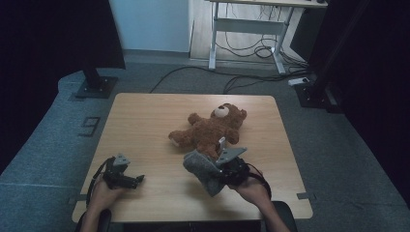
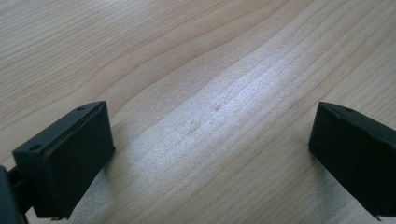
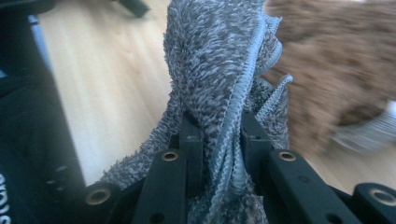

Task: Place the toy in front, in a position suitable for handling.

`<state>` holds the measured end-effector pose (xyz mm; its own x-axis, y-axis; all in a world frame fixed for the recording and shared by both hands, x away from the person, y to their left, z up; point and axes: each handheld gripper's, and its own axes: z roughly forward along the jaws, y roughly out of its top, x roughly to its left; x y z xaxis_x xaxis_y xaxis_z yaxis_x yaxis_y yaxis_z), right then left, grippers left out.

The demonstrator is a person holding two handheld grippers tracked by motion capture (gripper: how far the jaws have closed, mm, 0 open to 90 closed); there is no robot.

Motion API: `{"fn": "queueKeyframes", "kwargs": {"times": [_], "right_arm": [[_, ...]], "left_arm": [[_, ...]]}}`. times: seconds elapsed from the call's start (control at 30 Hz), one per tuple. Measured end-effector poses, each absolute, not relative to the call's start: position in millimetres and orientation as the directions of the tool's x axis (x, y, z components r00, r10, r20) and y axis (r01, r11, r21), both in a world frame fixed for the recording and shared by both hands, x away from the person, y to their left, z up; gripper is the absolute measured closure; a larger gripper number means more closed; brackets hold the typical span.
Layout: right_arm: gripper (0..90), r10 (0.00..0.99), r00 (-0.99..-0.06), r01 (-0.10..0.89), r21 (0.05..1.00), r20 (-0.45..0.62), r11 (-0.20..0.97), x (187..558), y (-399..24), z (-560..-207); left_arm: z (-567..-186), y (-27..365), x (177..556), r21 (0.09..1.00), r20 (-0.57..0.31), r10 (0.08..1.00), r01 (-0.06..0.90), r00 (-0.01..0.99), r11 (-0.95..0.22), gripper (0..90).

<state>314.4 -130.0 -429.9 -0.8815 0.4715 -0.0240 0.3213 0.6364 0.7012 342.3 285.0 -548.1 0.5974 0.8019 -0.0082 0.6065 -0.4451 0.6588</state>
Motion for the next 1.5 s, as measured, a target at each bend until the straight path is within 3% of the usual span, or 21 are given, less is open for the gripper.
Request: {"fn": "queueKeyframes", "kwargs": {"times": [0.33,0.6,0.87,1.3,1.4,1.43,1.47,1.5], "right_arm": [[75.1,0.612,-0.788,0.386,0.722,-0.065,0.574,317.9,-186.7,-415.5],[75.0,0.762,-0.644,0.488,0.727,-0.075,0.484,318.3,-248.5,-420.0],[75.1,0.844,-0.529,0.586,0.68,-0.092,0.441,318.0,-285.2,-452.9],[74.1,0.875,-0.479,0.686,0.589,-0.077,0.427,319.2,-300.2,-517.7],[69.1,0.873,-0.483,0.684,0.592,-0.071,0.426,318.4,-302.0,-516.2],[64.0,0.868,-0.49,0.684,0.582,-0.08,0.44,318.9,-301.2,-514.4],[51.8,0.864,-0.497,0.693,0.564,-0.077,0.449,320.0,-299.0,-510.7],[51.8,0.864,-0.497,0.693,0.564,-0.077,0.449,320.0,-299.0,-510.7]], "left_arm": [[-548.2,284.4,342.2,0.659,-0.008,0.806,0.609,0.592,-0.441,0.0],[-548.1,284.1,342.2,0.659,-0.008,0.808,0.61,0.59,-0.439,0.0],[-548.1,283.9,342.2,0.659,-0.008,0.808,0.611,0.589,-0.438,0.0],[-548.2,283.4,341.9,0.66,-0.009,0.808,0.61,0.59,-0.438,0.0],[-548.2,283.4,341.9,0.66,-0.009,0.807,0.61,0.59,-0.438,0.0],[-548.2,283.4,341.9,0.66,-0.009,0.807,0.61,0.59,-0.439,0.0],[-548.2,283.6,341.7,0.66,-0.009,0.807,0.609,0.591,-0.439,0.0],[-548.2,283.6,341.7,0.66,-0.009,0.807,0.609,0.591,-0.439,0.0]]}}
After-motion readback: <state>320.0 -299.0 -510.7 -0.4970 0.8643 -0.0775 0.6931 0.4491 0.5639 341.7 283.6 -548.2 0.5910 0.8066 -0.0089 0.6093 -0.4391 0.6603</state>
